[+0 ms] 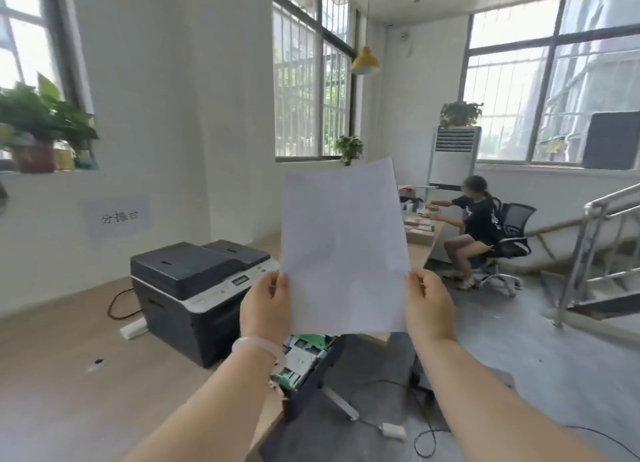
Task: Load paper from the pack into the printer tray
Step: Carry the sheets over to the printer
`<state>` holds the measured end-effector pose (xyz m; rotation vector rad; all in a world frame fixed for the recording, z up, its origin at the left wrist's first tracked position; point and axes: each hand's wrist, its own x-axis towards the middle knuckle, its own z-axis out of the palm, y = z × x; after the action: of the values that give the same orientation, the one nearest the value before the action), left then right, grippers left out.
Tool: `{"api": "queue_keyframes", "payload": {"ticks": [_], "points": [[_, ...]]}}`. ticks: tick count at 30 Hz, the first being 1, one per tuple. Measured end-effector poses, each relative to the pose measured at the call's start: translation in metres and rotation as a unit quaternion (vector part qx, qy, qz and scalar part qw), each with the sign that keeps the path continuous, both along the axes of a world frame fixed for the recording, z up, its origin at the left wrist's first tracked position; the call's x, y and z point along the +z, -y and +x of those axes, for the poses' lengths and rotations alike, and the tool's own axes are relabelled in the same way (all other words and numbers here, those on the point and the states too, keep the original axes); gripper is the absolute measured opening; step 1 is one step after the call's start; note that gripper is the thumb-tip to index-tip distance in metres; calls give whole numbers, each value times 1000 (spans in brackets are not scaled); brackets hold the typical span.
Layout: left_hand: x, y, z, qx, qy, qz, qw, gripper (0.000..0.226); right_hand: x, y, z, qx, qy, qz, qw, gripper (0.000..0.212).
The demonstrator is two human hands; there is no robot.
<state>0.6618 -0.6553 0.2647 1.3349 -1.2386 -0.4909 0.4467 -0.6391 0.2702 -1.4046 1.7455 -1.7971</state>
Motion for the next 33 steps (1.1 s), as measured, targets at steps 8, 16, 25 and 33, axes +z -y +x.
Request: {"api": "queue_keyframes", "payload": {"ticks": [8,16,25,33], "points": [[-27,13,152,177,-42,10,983,20,-23,74,156,166,-18,29,986,26],[-53,6,232,344,-11,47,938,18,-61,136,265,334,6,69,940,21],[-91,45,254,361,-183,105,908,22,-103,225,308,488,15,120,864,13],[-162,76,240,275,-363,204,867,22,-193,273,297,576,-33,218,787,13]]}}
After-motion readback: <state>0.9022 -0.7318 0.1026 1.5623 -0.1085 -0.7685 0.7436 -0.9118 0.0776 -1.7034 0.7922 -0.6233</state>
